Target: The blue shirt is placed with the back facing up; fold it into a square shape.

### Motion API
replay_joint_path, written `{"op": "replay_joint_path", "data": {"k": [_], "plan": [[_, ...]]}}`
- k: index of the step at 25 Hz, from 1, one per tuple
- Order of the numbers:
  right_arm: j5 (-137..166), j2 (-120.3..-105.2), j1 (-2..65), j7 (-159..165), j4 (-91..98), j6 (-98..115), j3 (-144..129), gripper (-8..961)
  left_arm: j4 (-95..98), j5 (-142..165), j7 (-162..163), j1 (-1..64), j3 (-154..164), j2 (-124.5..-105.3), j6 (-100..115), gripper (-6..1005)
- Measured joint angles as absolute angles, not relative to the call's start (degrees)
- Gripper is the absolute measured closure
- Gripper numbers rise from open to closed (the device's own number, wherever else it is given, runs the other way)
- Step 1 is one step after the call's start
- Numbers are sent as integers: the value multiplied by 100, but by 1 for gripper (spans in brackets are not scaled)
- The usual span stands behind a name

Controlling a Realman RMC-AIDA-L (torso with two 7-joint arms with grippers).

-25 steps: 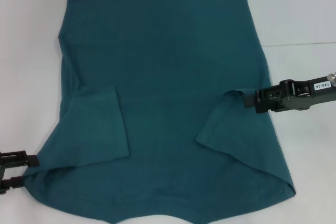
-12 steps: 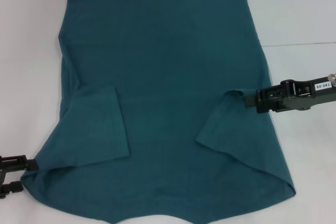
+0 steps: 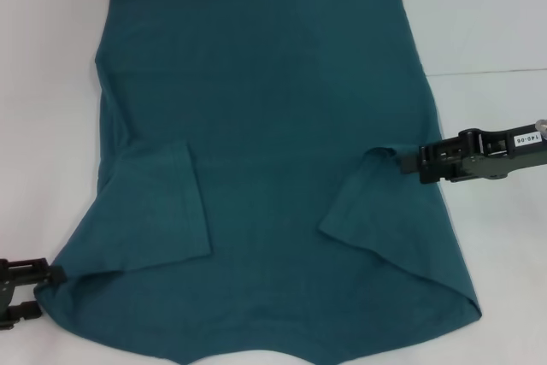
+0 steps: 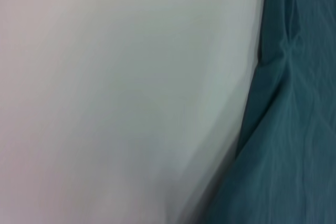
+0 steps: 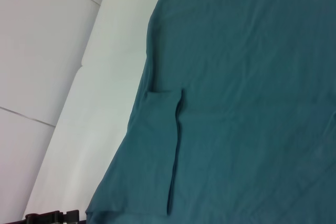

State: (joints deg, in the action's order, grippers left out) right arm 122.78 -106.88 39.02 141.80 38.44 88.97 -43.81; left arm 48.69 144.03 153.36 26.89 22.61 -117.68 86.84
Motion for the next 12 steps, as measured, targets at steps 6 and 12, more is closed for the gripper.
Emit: {"op": "replay_joint_path", "data": {"k": [6, 12], "plan": [[12278, -10687, 3902, 14183, 3835, 8881, -4376, 339, 4592, 14418, 15337, 2777, 2358, -11744, 8499, 340], [12273, -10687, 3888, 14192, 3836, 8876, -4372, 338, 4509, 14384, 15337, 2873, 2402, -11742, 8330, 360]]}}
